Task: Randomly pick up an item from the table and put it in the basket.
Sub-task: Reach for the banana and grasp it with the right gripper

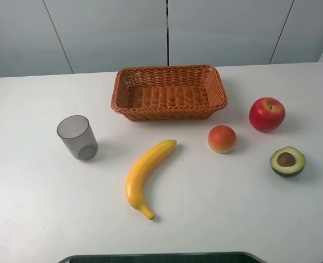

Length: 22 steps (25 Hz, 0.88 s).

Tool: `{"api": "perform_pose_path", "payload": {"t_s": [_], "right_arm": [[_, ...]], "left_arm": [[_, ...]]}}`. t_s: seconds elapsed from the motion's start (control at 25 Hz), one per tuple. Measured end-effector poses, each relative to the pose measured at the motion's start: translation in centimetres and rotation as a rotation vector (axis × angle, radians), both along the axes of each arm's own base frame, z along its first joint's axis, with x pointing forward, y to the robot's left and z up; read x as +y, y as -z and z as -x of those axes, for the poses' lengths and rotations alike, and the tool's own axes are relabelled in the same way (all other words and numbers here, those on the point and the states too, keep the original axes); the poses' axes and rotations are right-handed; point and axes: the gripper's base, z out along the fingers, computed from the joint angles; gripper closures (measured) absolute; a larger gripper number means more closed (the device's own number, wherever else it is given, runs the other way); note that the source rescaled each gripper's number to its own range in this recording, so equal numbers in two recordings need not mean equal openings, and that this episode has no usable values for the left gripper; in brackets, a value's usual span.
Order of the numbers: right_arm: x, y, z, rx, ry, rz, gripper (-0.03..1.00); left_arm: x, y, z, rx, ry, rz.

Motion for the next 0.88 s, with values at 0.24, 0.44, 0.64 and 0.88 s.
{"api": "perform_pose_path", "payload": {"t_s": [0.24,0.44,0.64,0.88], "right_arm": [[0.0,0.0,0.0,0.0,0.0,0.0,-0.03],[0.0,0.0,0.0,0.0,0.0,0.0,-0.03],[0.0,0.0,0.0,0.0,0.0,0.0,-0.03],[0.0,0.0,0.0,0.0,0.0,0.0,-0.03]], "left_arm": [[0.0,0.0,0.0,0.0,0.0,0.0],[0.0,0.0,0.0,0.0,0.0,0.0],[0.0,0.0,0.0,0.0,0.0,0.0],[0.0,0.0,0.0,0.0,0.0,0.0]]}}
